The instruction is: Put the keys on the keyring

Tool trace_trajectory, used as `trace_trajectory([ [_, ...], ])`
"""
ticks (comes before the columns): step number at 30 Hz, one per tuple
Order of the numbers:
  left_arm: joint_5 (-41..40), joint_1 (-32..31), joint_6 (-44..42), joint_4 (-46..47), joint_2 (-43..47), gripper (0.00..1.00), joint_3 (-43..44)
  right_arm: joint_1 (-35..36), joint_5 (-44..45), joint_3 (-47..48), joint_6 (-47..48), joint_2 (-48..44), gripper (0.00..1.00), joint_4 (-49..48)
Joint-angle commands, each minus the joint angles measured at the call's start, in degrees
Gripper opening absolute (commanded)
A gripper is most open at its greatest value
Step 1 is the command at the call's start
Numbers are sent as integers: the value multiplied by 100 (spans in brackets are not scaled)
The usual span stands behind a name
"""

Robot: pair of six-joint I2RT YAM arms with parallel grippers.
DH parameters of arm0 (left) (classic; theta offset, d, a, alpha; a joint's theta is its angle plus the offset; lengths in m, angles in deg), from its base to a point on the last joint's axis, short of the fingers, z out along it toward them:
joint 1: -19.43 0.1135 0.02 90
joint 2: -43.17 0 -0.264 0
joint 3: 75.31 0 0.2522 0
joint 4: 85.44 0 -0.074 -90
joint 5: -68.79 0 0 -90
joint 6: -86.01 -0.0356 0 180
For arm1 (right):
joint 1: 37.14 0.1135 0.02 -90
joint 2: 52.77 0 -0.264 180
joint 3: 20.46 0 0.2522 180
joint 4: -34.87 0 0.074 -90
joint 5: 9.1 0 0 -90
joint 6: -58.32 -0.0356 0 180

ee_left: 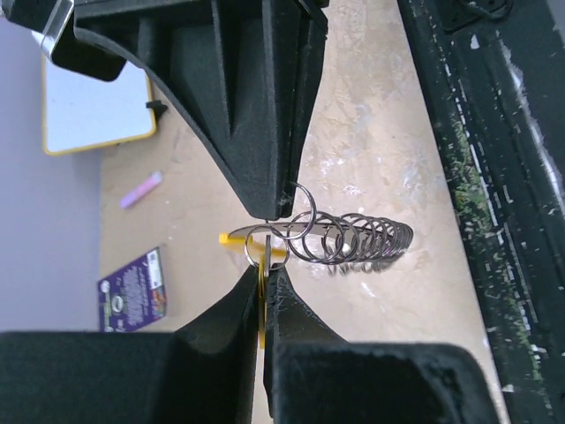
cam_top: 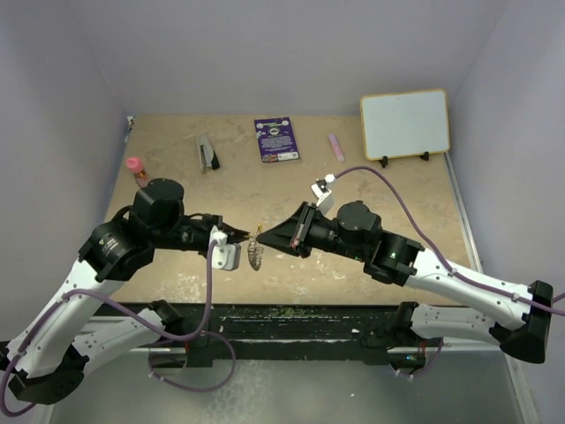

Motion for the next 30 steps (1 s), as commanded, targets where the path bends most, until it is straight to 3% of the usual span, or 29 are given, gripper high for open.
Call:
trace_trajectory([
  [1, 104, 12, -967, 584, 112, 3, -142, -4, -225, 148, 221, -167, 0, -435],
  [12, 1003, 9, -1648, 339, 190, 3, -213, 1, -179, 274, 383, -125, 0, -112],
  [21, 988, 7, -1583, 224, 253, 3, 75, -2, 102, 82, 53, -284, 0, 19],
  [30, 1035, 6, -2184, -367, 130, 3, 275, -2, 223, -3, -72, -319, 0, -219],
])
